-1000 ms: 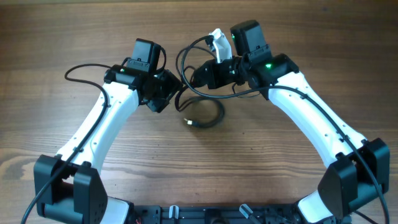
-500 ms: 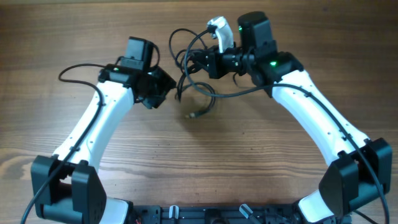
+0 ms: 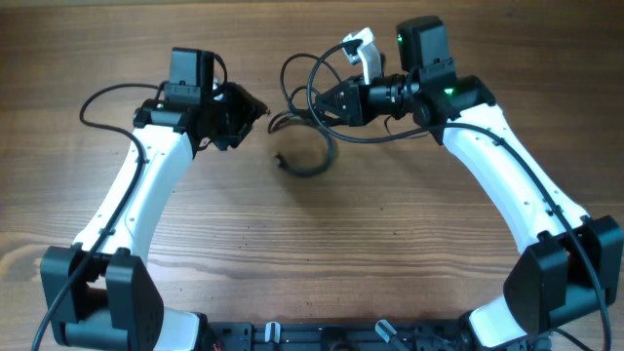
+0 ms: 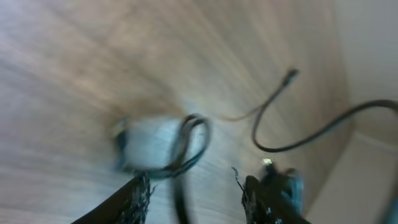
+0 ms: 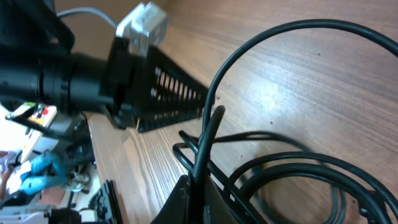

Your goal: Untangle cables

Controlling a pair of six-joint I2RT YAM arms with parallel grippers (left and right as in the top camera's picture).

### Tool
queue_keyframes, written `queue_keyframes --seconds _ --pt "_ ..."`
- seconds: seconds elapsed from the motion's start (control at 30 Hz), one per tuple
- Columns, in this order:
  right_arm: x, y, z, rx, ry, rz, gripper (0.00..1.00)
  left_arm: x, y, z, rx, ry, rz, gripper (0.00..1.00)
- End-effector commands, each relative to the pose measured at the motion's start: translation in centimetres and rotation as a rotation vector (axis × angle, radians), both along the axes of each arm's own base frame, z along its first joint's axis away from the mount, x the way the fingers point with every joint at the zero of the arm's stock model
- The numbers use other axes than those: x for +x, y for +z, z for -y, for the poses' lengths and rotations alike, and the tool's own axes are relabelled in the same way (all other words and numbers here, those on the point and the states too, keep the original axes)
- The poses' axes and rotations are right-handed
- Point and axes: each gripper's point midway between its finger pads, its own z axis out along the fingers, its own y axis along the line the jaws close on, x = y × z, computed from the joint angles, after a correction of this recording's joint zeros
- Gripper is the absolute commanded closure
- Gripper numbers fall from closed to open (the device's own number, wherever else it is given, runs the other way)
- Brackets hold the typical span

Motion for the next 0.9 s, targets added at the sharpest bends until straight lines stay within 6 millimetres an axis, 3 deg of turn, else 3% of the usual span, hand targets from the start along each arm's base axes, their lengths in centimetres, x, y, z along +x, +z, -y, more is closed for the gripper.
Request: queue_keyframes --seconds 0.0,0.27,0.4,0.47,0.6,0.87 --pt "-0.3 1.7 -0.6 0.038 0.056 0.058 0.96 0.2 0.7 1.3 -0.054 -0.075 0.046 0.50" --pt "0.4 1.1 -0.2 0.010 -0.010 0.015 0.96 -0.9 0.0 1.2 -0.055 -0.075 -0.016 0.55" --pt "0.1 1.0 -0.4 0.002 -0.002 0.016 0.96 -0.8 0.1 1.2 -0.055 -0.075 -0.010 0.54" --pt "0.5 0.6 -0.1 -0.025 -0.028 0.020 0.96 -0.6 0.2 0.9 -0.055 -0.072 0.000 0.59" --pt "0.5 0.3 0.1 -0.041 -0.038 0.016 0.96 -0.1 1.8 0.9 -0.072 -0.092 0.068 0.57" --pt "0.5 -0.4 0.2 -0.082 -0.046 0.028 0.96 -0.3 5.6 4.0 -0.147 -0.252 0.227 0.40"
